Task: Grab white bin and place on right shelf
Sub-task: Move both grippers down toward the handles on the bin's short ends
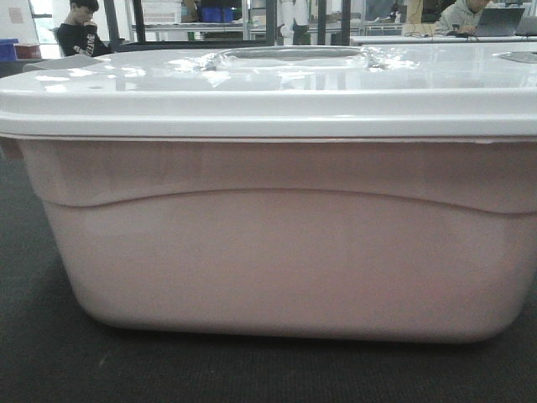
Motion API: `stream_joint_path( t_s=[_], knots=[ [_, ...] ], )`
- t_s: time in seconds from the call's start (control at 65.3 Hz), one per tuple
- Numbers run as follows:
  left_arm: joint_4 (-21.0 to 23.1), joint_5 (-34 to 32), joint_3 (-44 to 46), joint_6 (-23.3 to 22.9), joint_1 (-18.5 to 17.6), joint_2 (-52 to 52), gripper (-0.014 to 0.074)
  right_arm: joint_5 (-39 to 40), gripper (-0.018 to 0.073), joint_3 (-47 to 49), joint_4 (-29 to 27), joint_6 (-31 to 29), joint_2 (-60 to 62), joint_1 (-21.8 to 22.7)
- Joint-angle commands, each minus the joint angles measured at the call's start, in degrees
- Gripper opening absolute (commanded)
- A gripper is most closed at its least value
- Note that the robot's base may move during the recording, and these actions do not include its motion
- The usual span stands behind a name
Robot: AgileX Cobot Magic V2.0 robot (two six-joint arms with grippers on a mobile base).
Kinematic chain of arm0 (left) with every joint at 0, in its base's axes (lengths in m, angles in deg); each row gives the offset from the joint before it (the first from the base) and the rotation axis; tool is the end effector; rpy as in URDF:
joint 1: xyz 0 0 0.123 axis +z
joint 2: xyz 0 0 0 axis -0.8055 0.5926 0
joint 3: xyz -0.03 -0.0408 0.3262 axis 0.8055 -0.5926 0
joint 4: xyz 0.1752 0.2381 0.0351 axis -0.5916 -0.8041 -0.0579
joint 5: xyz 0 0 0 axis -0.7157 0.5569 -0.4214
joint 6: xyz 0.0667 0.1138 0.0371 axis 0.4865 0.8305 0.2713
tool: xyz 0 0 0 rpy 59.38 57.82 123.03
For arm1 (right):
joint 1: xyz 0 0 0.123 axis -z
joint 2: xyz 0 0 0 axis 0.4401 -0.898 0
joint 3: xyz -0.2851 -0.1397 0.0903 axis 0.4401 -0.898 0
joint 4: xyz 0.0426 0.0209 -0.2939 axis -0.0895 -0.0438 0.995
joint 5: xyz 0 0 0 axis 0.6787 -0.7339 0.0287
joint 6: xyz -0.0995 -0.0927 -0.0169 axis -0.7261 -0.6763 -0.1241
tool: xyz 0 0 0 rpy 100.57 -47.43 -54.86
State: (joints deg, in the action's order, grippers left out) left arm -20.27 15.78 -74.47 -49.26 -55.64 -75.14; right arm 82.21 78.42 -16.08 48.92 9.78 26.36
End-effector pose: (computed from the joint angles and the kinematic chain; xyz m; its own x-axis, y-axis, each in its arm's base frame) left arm 0.1038 -0.0040 0.2009 0.0345 0.0066 -0.9994 0.0373 0.9993 0.0079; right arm 0.1040 -0.0006 0.1908 -0.0381 0.0792 -0.9961 0.0086 0.9968 0.0789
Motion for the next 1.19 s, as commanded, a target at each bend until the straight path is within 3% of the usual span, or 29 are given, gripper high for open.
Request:
stream_joint_path(
  t_s=[0.0, 0.474, 0.643, 0.796, 1.01, 1.178],
  knots=[
    [0.43, -5.17, 0.09, -0.15, -0.35, -0.63, -0.0118, 5.06, 0.0068, 0.13, 0.80, -0.26, 1.01, 0.00],
    [0.43, -5.27, 0.23, -0.15, -0.35, -0.63, -0.0118, 6.77, 0.0068, 0.13, 0.80, -0.21, 1.01, 0.00],
    [6.52, -4.17, 1.14, -0.15, -0.35, -0.29, -0.0118, 6.14, 0.0068, 1.00, -0.65, -0.16, 1.01, 0.00],
    [9.15, -0.34, 6.10, -0.15, -0.35, -0.29, -0.0118, 1.75, 0.0068, 7.10, -2.60, -0.22, 0.26, 0.00],
    [4.13, 10.59, 16.24, -0.15, -0.35, -0.29, -0.0118, -6.52, 0.0068, 17.72, -2.61, -0.22, -9.09, 0.00],
    [4.03, 18.73, 21.27, -0.15, -0.35, 0.31, -0.0118, -10.15, 0.0068, 26.51, -2.35, -0.27, -19.63, 0.00]
  ],
)
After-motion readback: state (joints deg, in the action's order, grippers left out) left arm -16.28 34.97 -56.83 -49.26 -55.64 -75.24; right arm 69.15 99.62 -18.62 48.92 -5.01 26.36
